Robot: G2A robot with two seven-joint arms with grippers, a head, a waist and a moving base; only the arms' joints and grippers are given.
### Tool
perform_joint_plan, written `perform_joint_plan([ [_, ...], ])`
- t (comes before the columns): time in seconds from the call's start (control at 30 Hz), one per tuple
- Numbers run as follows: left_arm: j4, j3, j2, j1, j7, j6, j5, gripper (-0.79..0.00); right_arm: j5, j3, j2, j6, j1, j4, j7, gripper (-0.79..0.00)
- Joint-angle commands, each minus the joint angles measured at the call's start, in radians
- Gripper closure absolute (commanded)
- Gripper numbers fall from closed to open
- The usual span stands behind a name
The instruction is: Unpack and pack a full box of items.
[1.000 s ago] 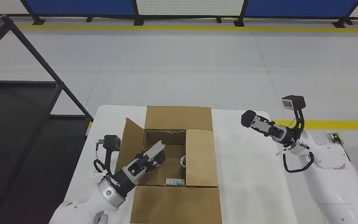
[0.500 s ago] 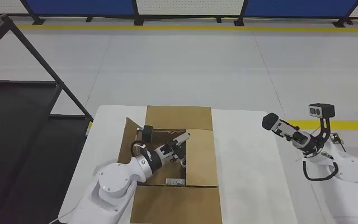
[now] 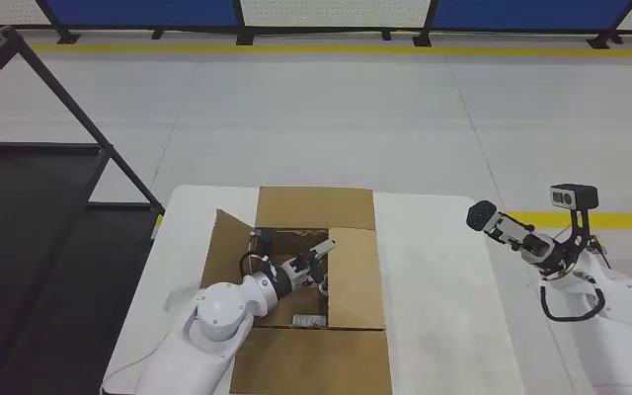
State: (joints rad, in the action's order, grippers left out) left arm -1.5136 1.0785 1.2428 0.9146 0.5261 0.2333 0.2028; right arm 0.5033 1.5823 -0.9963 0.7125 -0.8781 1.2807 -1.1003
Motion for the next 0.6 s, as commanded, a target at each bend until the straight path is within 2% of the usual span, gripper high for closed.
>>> perform_joint_plan([
  [0.0, 0.015, -0.009, 0.004, -0.007, 0.006, -0.016, 0.009, -0.785, 0.001, -0.001, 0.001, 0.001, 0.0, -0.001, 0.003, -0.785],
  [0.3, 0.039, -0.021, 0.012, -0.025, 0.047, -0.095, 0.028, -0.785, -0.001, 0.002, 0.009, -0.001, -0.015, 0.005, 0.015, -0.785],
  [0.57, -0.015, -0.027, 0.015, -0.026, 0.056, -0.112, 0.015, -0.785, -0.005, 0.017, 0.017, -0.003, -0.039, 0.025, 0.036, -0.785],
])
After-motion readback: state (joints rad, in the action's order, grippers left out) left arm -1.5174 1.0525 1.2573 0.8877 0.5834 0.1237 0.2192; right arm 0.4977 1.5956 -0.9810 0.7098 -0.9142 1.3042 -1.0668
